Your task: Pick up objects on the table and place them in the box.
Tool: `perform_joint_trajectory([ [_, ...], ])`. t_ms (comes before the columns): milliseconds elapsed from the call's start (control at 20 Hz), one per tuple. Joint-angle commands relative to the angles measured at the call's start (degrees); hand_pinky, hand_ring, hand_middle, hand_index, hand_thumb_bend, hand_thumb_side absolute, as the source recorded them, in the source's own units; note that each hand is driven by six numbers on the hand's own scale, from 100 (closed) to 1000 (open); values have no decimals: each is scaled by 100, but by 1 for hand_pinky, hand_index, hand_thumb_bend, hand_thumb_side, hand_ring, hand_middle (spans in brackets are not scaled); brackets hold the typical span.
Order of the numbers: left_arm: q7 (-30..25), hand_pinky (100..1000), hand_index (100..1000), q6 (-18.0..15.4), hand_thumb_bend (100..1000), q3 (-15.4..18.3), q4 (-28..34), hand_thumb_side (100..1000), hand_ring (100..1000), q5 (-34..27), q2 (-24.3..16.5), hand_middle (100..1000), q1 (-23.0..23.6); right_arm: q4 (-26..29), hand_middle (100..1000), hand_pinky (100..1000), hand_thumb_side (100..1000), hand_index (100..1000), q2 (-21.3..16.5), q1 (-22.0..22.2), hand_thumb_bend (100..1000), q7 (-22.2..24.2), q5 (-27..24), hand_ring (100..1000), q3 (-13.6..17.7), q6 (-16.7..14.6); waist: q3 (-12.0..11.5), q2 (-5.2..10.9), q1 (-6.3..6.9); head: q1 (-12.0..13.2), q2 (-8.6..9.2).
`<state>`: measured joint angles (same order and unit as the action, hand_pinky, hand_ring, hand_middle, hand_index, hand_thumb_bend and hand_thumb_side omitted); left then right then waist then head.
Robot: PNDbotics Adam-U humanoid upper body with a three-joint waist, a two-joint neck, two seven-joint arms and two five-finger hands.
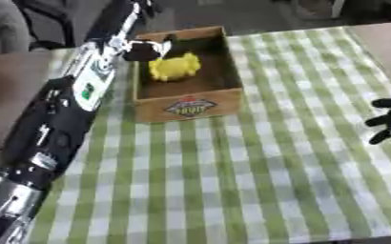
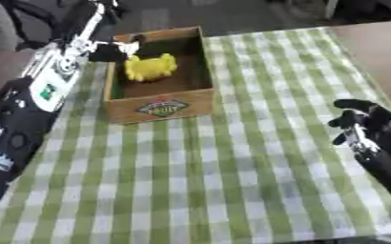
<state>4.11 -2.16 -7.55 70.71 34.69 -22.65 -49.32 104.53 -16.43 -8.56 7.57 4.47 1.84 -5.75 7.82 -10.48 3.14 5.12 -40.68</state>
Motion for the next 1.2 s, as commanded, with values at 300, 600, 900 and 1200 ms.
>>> perform_joint_trajectory([
  [300,715,519,694,410,162,493,2220,527,512,-3065,-657,532,1701,61,761,473,622,792,-44,-26,100,-113,-27,656,127,-1,-280,85,-123,-185,68],
  [600,1141,515,691,223,156,770,3026,583,514,-3966,-460,536,2961,68,762,474,621,794,-50,-19,100,-174,-38,657,168,0,-405,72,-158,-215,47],
  [900,1381,513,688,150,163,917,3212,614,514,-3952,-27,535,3621,71,762,474,622,794,-35,-6,100,-199,-47,657,183,9,-513,85,-166,-143,11],
  [1200,1572,509,680,38,170,967,3127,634,510,-3997,342,530,4005,83,761,473,623,795,-37,40,100,-232,-60,657,203,18,-615,115,-173,-132,-30],
])
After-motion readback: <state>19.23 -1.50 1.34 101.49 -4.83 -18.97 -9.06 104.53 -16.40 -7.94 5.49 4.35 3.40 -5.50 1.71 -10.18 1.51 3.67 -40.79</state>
